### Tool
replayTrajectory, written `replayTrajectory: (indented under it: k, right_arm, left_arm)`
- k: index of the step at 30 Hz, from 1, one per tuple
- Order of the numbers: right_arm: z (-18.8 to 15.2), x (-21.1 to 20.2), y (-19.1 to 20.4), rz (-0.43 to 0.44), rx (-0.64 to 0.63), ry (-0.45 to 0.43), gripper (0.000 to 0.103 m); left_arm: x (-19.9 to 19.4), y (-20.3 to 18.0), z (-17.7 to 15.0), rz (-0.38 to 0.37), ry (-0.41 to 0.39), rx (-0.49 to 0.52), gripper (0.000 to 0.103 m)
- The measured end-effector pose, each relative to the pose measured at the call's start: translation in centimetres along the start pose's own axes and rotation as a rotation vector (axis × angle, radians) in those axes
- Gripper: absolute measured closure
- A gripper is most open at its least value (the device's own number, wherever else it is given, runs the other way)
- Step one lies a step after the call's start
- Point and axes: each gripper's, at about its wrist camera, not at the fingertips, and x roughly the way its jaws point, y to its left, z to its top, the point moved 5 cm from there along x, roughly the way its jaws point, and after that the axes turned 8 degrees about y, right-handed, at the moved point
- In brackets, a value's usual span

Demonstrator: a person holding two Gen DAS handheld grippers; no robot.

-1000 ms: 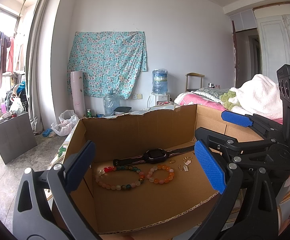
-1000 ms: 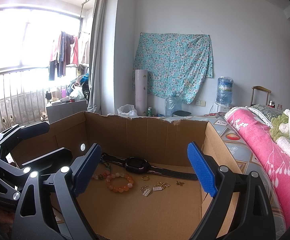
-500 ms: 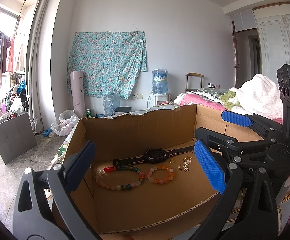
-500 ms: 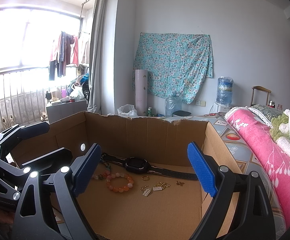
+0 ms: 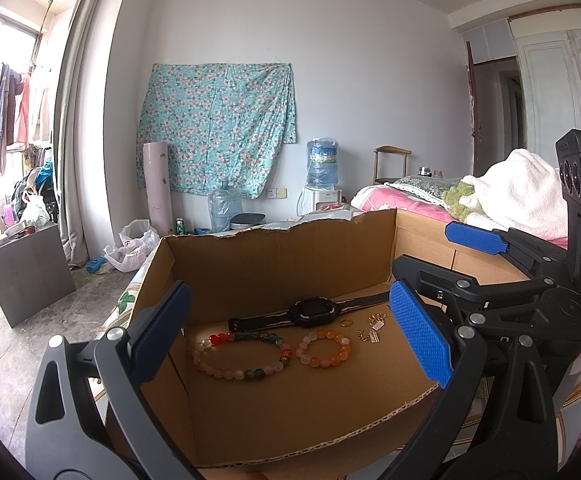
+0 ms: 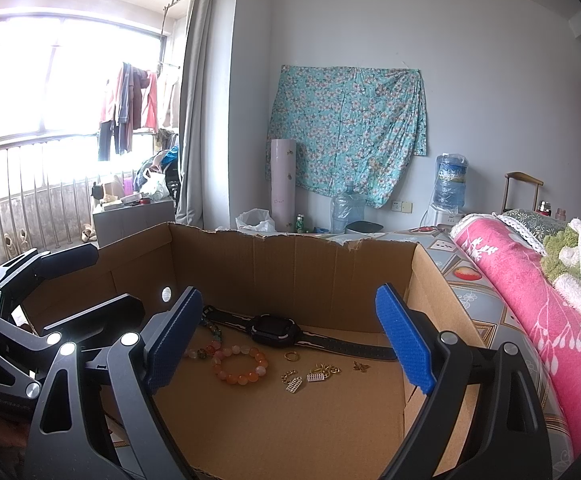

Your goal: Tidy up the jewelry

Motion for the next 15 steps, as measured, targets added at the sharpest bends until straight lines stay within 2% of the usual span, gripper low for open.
replayTrajectory:
  k: [15]
  right_arm:
    - [-0.04,-0.07,0.03,0.000,0.000,0.000,0.017]
  left_arm:
    - [0.01,0.02,0.01,0.001,0.000,0.000,0.008]
